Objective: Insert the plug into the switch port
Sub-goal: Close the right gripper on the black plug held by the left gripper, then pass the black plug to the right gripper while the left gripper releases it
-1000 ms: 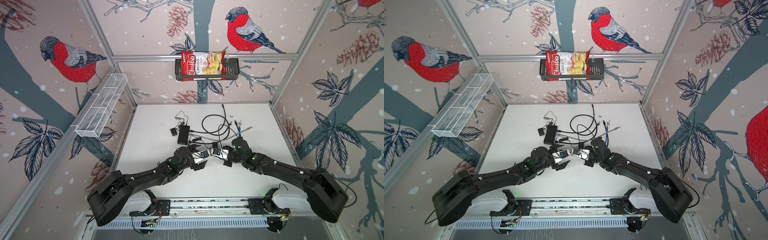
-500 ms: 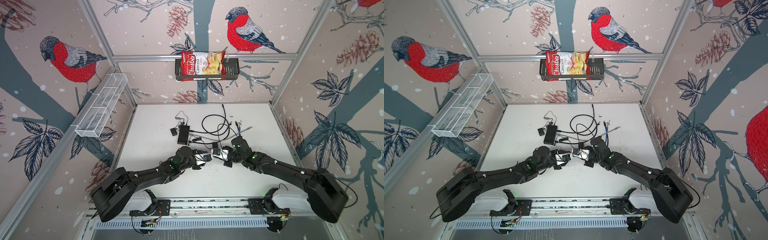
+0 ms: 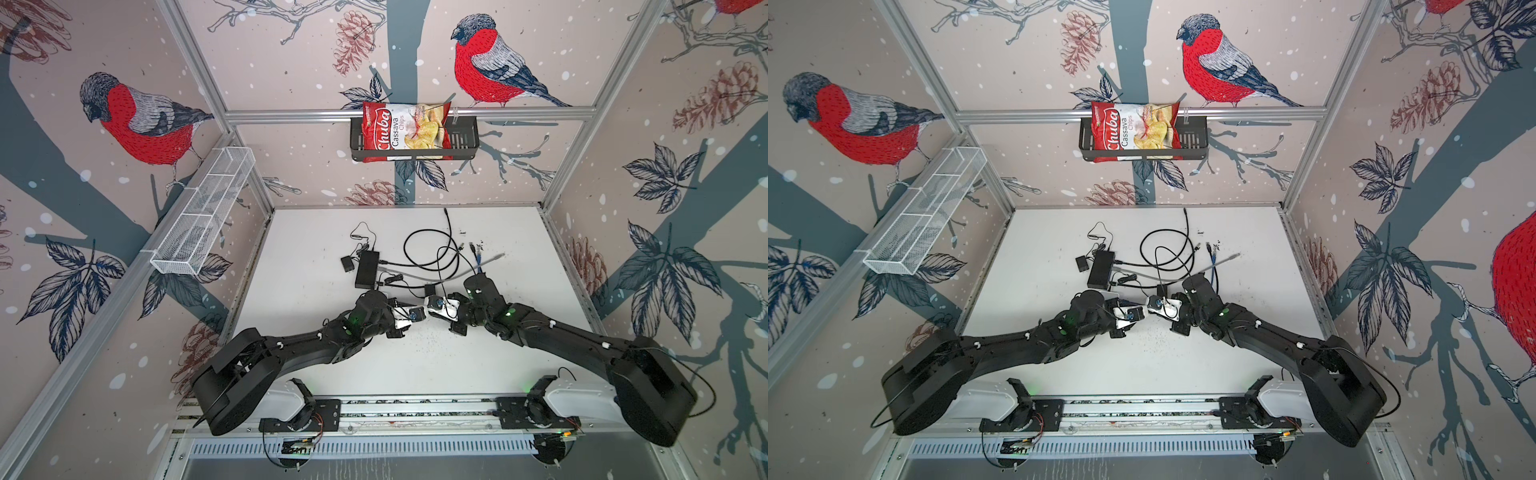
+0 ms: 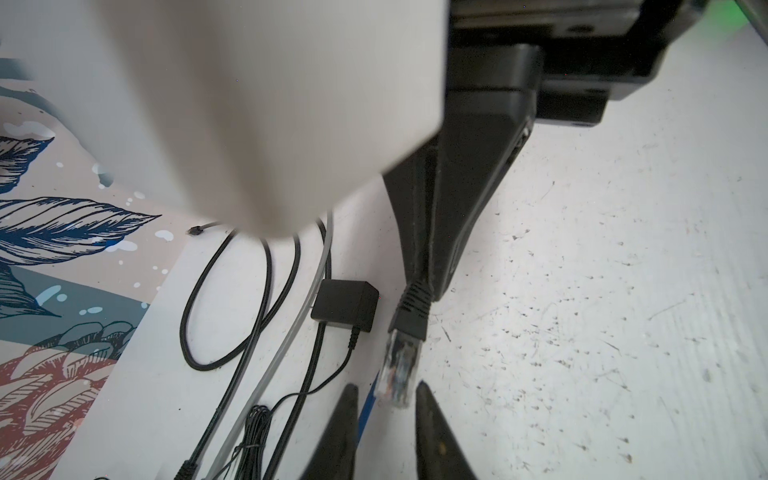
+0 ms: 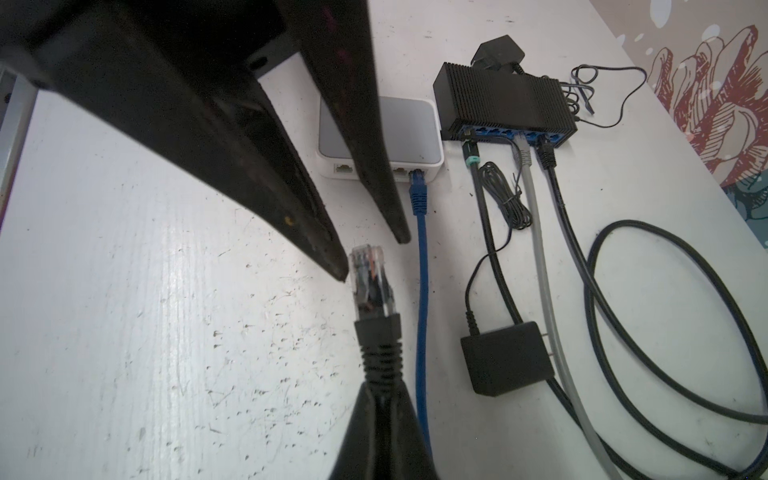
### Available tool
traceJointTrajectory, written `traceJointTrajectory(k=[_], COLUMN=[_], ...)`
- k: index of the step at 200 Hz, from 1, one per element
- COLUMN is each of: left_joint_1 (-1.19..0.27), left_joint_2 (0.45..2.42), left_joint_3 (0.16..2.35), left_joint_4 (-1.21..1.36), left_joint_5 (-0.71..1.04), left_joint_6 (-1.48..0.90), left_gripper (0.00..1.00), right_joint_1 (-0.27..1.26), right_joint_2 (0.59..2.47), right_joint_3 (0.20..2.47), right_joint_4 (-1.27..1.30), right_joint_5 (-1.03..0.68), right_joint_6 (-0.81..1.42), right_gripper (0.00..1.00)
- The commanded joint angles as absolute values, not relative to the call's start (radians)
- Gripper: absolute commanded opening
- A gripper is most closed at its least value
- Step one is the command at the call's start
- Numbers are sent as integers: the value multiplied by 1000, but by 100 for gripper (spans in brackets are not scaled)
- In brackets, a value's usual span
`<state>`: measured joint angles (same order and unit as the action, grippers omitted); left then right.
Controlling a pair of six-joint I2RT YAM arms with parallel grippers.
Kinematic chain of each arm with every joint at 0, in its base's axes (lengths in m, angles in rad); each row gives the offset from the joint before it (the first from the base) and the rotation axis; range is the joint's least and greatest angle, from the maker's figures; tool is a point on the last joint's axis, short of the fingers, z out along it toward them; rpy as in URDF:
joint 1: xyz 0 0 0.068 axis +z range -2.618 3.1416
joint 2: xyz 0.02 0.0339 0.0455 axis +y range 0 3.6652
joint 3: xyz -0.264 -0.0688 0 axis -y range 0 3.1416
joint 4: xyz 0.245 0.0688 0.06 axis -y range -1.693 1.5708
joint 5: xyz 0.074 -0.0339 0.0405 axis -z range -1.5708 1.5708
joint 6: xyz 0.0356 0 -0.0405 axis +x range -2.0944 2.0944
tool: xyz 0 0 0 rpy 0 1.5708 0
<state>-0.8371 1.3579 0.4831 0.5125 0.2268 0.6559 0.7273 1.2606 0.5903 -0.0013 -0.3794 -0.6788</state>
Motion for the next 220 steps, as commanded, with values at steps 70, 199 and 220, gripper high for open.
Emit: traceJointTrajectory(k=[70,199,220], left_joint_1=[-871,-873,-872], left_joint_2=[1375,1336,1319], left_joint_3=[505,379,373], left_joint_4=[513,783,779], left_joint_5=[273,324,319], left_joint_6=[721,640,646], left_gripper=[42,32,29], right_joint_1=[738,726,724], right_joint_2=[1229,1183,1175], right_joint_3=[607,561,558], right_joint_4=[37,95,95], right_joint_5=[-454,-517,-521], right_joint_6=[-711,-719,-720], right_gripper=[5,4,4])
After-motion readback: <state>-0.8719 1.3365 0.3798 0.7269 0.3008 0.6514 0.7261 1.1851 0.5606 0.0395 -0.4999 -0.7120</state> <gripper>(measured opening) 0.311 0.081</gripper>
